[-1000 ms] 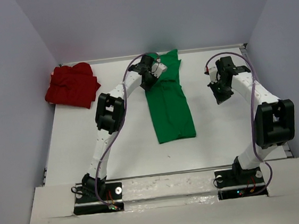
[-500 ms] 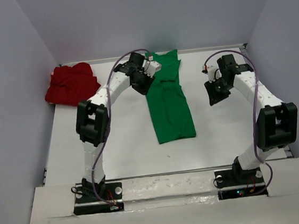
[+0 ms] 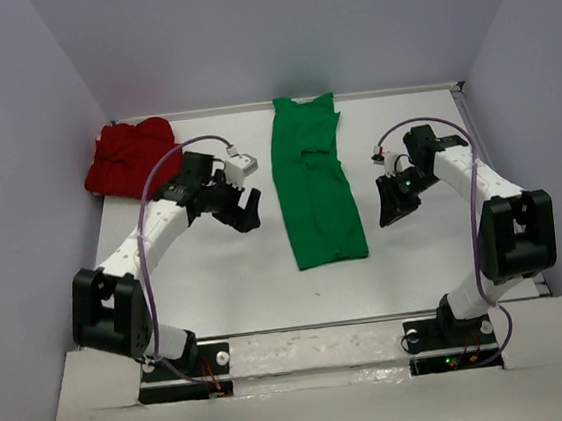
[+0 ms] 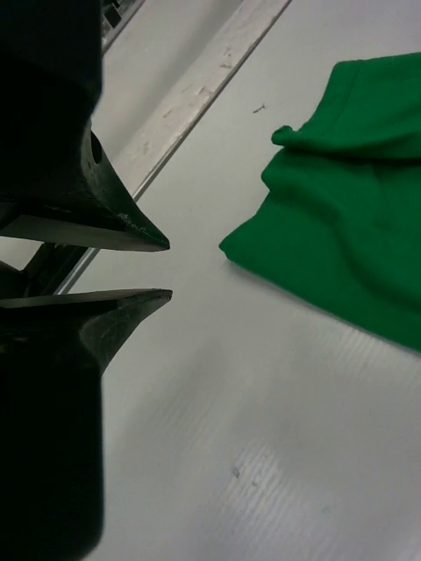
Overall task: Fold and stack the t-shirts
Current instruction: Rotate the tshirt 90 degrees, then grab the bottom of the folded rectangular tshirt with both arms
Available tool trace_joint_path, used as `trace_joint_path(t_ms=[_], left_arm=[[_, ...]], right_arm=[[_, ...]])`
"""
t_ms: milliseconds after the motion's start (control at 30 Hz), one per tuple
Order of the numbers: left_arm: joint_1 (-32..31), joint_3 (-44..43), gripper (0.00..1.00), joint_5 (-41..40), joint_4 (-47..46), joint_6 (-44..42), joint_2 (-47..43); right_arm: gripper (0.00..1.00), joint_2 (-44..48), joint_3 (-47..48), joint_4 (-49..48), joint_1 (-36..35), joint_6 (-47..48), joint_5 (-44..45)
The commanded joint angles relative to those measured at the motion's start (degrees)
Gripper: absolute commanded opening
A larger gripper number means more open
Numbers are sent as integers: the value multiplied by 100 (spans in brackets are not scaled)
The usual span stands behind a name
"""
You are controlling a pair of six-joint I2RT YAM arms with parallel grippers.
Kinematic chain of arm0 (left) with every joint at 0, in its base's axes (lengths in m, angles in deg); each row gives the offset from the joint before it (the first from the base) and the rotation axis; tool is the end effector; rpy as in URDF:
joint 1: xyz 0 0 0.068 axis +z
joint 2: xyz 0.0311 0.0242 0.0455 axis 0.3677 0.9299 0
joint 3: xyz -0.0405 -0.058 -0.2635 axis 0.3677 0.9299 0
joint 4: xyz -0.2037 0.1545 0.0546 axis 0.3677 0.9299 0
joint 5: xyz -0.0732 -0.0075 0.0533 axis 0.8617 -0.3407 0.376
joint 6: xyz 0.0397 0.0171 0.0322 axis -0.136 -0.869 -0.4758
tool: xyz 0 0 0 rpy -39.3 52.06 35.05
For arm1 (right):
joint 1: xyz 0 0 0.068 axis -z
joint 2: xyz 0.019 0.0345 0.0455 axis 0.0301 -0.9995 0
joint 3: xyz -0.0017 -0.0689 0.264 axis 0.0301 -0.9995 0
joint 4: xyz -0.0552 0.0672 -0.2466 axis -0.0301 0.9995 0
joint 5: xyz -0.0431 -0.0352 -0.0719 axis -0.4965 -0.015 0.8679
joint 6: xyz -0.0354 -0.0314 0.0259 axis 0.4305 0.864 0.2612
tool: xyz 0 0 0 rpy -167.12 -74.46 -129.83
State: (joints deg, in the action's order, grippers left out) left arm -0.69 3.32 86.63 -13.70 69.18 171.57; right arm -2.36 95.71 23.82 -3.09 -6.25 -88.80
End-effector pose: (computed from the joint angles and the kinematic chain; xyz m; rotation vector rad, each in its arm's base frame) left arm 0.2869 -0.1353 0.2644 1.0558 2.1385 -0.6001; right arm 0.2908 0.0426 0.2354 -0.5783 2.7772 0.7469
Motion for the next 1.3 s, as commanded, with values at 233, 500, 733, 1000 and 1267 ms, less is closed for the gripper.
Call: trace_joint_path(t_ms=[233,500,733,1000,1267], left_arm=[[899,2710,99,1194,-3081,2660,-2323],[917,4198,99,1246,-4367,4314,-3001],[679,4278,94,1773,-4763,4675,-1888],[232,3550,66,1405,-4772,4491,-395],[-822,2468,75,1764,-4394,4376,1031]], right_arm=[[31,-258,-199,-246,-160,-561,-701],[39,-460,-446,-660,-160,-983,-780],[38,-574,-551,-871,-160,-1203,-718],[39,-1083,-446,-950,-160,-1256,-946],[39,-1462,-428,-985,-160,-1247,-1140]])
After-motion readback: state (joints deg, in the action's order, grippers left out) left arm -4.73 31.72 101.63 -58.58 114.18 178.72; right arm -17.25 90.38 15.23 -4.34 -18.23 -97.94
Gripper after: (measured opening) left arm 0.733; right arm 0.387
